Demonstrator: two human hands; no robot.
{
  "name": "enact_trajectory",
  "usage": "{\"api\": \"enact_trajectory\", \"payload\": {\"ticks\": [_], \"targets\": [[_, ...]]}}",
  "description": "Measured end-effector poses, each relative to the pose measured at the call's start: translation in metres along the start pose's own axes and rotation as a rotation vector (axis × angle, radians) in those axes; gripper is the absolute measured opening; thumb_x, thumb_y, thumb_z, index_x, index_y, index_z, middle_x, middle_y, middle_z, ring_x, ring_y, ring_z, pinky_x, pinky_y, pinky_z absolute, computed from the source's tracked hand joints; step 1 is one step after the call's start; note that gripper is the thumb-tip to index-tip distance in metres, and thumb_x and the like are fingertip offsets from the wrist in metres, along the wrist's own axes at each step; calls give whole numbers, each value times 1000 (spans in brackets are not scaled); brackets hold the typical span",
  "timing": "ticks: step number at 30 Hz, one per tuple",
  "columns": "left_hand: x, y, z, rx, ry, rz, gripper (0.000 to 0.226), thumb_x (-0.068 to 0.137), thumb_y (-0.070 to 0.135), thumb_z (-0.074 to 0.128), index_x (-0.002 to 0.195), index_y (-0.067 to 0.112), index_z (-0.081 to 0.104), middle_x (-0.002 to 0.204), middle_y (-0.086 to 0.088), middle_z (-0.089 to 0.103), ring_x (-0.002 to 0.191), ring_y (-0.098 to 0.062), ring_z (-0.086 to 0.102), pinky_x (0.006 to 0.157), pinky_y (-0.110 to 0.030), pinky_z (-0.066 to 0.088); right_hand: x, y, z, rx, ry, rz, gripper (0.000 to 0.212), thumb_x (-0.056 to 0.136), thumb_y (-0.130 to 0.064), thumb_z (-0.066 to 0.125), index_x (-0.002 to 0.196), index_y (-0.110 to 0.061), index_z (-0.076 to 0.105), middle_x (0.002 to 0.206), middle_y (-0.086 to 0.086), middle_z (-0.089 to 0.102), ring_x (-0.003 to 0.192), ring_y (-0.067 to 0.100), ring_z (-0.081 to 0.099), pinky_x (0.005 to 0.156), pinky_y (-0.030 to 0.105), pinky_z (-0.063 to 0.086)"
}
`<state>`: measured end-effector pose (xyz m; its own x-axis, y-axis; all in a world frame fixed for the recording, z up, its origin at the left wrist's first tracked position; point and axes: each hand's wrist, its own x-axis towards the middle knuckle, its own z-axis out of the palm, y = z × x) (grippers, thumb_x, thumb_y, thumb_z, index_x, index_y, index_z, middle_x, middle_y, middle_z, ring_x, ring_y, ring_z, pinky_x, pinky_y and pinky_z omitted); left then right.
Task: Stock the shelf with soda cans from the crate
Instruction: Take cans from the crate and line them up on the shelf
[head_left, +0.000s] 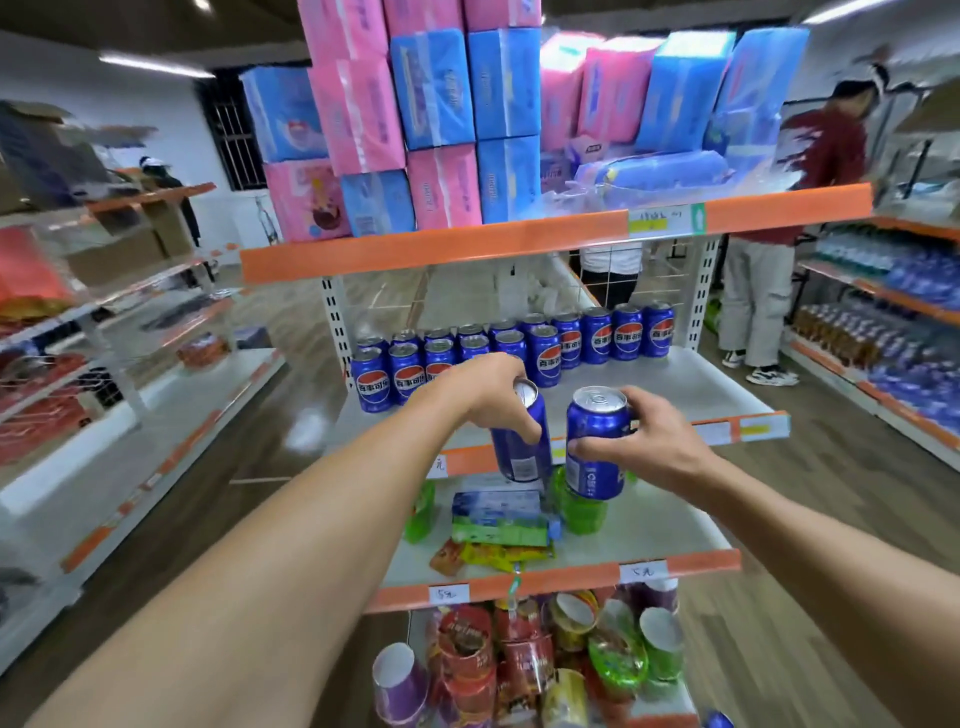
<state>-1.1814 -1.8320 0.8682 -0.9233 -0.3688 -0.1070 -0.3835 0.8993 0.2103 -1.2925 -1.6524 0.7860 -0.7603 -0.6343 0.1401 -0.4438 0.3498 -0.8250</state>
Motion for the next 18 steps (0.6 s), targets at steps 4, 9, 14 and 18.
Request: {"api": "enact_trajectory", "payload": {"ticks": [4, 9, 14, 18], "targets": [[27, -8, -3, -10, -27, 19, 61, 69, 45, 82, 118, 20, 57, 113, 1, 61, 99, -22, 62, 70, -35, 50, 24, 4, 3, -28, 36, 42, 67, 44, -54, 86, 102, -31, 62, 93, -11, 72, 86, 7, 69, 81, 42, 60], [73, -9, 10, 5, -75, 46, 60, 66, 49, 82, 113, 20, 58, 109, 1, 61, 96, -22, 62, 69, -35, 51, 57, 20, 3, -55, 65, 91, 74, 42, -56, 85, 107, -31, 61, 96, -11, 72, 88, 8, 69, 81, 39, 59], [127, -1, 18, 12, -82, 52, 65, 68, 44, 83, 121, 18, 58, 114, 0, 62, 99, -23, 62, 81, -40, 57, 102, 42, -7, -89, 76, 115, 69, 52, -39, 91, 112, -23, 60, 101, -5, 70, 88, 9, 67, 75, 28, 56], [168, 9, 19, -1, -93, 33, 55, 71, 41, 84, 114, 16, 59, 108, -3, 63, 94, -23, 63, 76, -37, 55, 137, 58, -20, -114, 70, 175, 66, 58, -30, 91, 113, -19, 56, 103, 0, 68, 89, 15, 65, 72, 28, 52]]}}
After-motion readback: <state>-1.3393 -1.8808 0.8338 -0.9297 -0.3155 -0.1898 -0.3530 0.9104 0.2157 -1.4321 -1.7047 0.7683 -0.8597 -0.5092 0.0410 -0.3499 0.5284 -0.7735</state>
